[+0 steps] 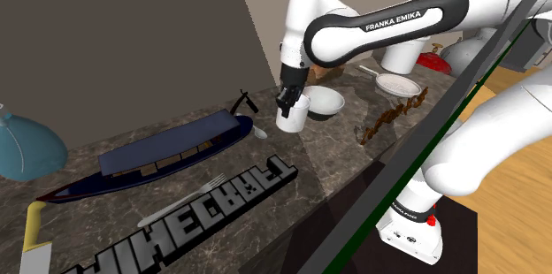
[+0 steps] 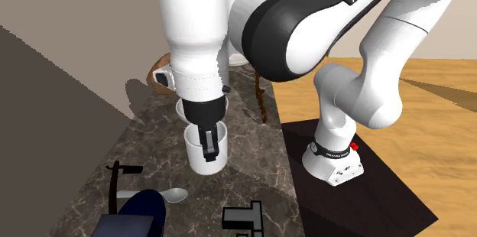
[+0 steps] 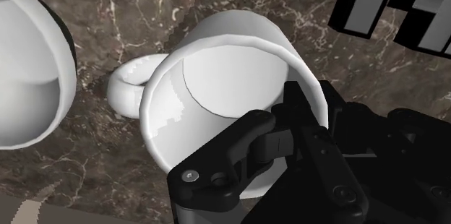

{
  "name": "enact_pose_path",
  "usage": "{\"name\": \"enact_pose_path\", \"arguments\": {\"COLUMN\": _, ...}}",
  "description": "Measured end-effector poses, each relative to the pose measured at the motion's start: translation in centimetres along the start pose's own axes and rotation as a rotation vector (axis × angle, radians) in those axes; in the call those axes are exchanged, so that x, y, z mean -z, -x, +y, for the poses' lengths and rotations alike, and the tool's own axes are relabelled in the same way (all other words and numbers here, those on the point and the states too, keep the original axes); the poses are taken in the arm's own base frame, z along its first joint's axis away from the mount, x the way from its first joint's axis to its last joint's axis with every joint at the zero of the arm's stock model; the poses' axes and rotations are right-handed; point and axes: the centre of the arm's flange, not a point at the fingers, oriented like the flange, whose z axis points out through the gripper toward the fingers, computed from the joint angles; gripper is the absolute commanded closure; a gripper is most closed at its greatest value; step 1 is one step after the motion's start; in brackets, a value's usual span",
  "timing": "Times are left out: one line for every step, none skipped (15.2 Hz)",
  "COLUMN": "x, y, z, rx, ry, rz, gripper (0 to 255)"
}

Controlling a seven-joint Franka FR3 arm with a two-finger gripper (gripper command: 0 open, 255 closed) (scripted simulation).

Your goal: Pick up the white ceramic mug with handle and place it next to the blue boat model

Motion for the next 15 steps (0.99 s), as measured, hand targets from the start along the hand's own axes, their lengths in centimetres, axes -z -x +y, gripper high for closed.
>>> {"name": "enact_pose_path", "arguments": {"x": -0.5, "y": -0.1, "z": 0.1, "rx": 0.000, "ry": 0.000, "rz": 0.000, "gripper": 255}}
{"name": "enact_pose_path", "arguments": {"x": -1.1, "y": 0.0, "z": 0.1, "rx": 0.000, "ry": 0.000, "rz": 0.000, "gripper": 255}}
{"name": "enact_pose_path", "arguments": {"x": -1.5, "y": 0.0, "z": 0.1, "rx": 0.000, "ry": 0.000, "rz": 0.000, "gripper": 255}}
{"name": "enact_pose_path", "arguments": {"x": -2.1, "y": 0.1, "z": 0.2, "rx": 0.000, "ry": 0.000, "rz": 0.000, "gripper": 255}}
{"name": "enact_pose_path", "arguments": {"x": -2.6, "y": 0.1, "z": 0.2, "rx": 0.000, "ry": 0.000, "rz": 0.000, "gripper": 255}}
{"name": "enact_pose_path", "arguments": {"x": -3.0, "y": 0.1, "z": 0.3, "rx": 0.000, "ry": 0.000, "rz": 0.000, "gripper": 255}}
{"name": "enact_pose_path", "arguments": {"x": -3.5, "y": 0.2, "z": 0.3, "rx": 0.000, "ry": 0.000, "rz": 0.000, "gripper": 255}}
{"name": "enact_pose_path", "arguments": {"x": -4.2, "y": 0.1, "z": 0.2, "rx": 0.000, "ry": 0.000, "rz": 0.000, "gripper": 255}}
{"name": "enact_pose_path", "arguments": {"x": -4.8, "y": 0.1, "z": 0.2, "rx": 0.000, "ry": 0.000, "rz": 0.000, "gripper": 255}}
{"name": "enact_pose_path", "arguments": {"x": -5.4, "y": 0.2, "z": 0.1, "rx": 0.000, "ry": 0.000, "rz": 0.000, "gripper": 255}}
{"name": "enact_pose_path", "arguments": {"x": -5.9, "y": 0.2, "z": 0.0, "rx": 0.000, "ry": 0.000, "rz": 0.000, "gripper": 255}}
{"name": "enact_pose_path", "arguments": {"x": -6.3, "y": 0.2, "z": 0.1, "rx": 0.000, "ry": 0.000, "rz": 0.000, "gripper": 255}}
{"name": "enact_pose_path", "arguments": {"x": -6.9, "y": 0.3, "z": 0.0, "rx": 0.000, "ry": 0.000, "rz": 0.000, "gripper": 255}}
{"name": "enact_pose_path", "arguments": {"x": -7.4, "y": 0.3, "z": 0.1, "rx": 0.000, "ry": 0.000, "rz": 0.000, "gripper": 255}}
{"name": "enact_pose_path", "arguments": {"x": -7.8, "y": 0.2, "z": 0.1, "rx": 0.000, "ry": 0.000, "rz": 0.000, "gripper": 255}}
